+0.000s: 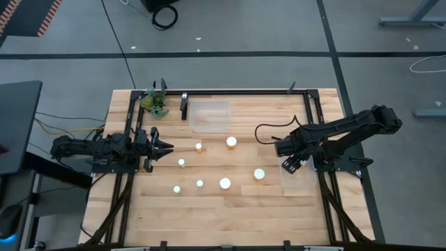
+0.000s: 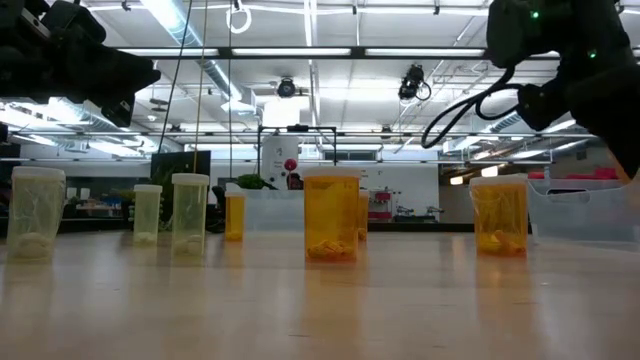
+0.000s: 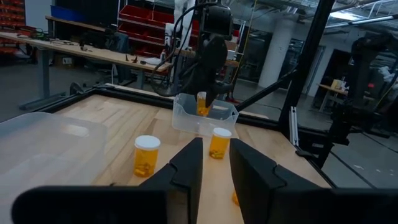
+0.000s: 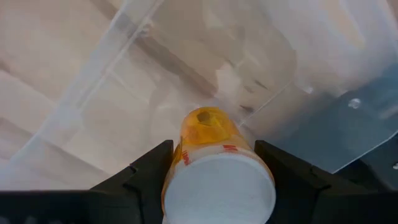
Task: Pick and place medicine bottles into bin by pill shape (circle, oval)
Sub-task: Put the large orange pill bottle into the bottom transparent bin
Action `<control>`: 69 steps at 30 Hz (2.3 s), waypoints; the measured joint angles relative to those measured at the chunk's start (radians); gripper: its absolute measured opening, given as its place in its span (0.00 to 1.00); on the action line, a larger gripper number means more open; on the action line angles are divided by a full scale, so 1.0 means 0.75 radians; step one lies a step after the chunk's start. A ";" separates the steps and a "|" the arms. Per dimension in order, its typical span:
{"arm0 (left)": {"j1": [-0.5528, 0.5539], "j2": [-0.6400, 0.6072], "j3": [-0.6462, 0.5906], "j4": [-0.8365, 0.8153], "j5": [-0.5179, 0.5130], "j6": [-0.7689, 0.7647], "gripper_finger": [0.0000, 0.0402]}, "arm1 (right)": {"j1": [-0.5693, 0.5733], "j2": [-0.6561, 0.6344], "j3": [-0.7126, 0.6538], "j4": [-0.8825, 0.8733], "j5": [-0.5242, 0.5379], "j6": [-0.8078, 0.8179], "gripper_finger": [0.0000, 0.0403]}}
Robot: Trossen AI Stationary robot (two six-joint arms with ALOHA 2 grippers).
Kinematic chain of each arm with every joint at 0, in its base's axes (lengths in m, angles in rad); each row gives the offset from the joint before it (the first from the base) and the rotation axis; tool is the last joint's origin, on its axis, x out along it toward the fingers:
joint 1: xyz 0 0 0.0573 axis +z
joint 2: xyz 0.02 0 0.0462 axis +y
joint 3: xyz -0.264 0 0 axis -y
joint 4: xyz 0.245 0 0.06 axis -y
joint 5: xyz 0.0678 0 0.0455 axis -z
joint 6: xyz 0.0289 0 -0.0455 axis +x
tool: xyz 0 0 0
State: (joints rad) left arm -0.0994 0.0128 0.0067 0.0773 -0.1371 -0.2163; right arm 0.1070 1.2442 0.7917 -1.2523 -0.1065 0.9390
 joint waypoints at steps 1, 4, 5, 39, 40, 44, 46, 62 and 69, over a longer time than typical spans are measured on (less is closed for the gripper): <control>0.000 0.000 0.000 0.000 0.000 -0.001 0.22 | 0.000 0.000 0.000 0.003 0.015 -0.001 0.56; 0.000 0.000 0.000 0.000 0.000 0.000 0.21 | 0.000 0.000 0.000 0.009 0.053 -0.001 0.56; 0.000 0.000 0.000 0.000 0.000 0.000 0.20 | 0.000 0.000 0.000 0.016 0.065 -0.001 0.56; 0.000 0.000 0.000 0.000 0.000 0.000 0.22 | -0.116 -0.001 -0.186 0.234 0.148 -0.102 0.56; 0.000 0.000 0.000 0.000 -0.001 0.001 0.22 | -0.116 -0.001 -0.186 0.234 0.148 -0.102 0.56; 0.000 0.000 0.000 0.000 0.000 0.000 0.21 | -0.116 0.002 -0.190 0.244 0.149 -0.101 0.60; 0.000 0.000 0.000 0.000 0.000 0.000 0.21 | -0.116 0.001 -0.190 0.241 0.150 -0.095 0.63; 0.000 0.000 0.000 0.000 0.000 0.001 0.21 | -0.116 0.001 -0.043 0.118 0.151 -0.097 0.68; 0.000 0.000 0.000 0.000 0.000 -0.001 0.23 | -0.116 0.001 0.015 0.053 0.184 -0.102 0.68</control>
State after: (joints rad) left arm -0.0994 0.0128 0.0067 0.0776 -0.1373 -0.2169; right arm 0.0196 1.2446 0.8032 -1.2122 0.0313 0.8627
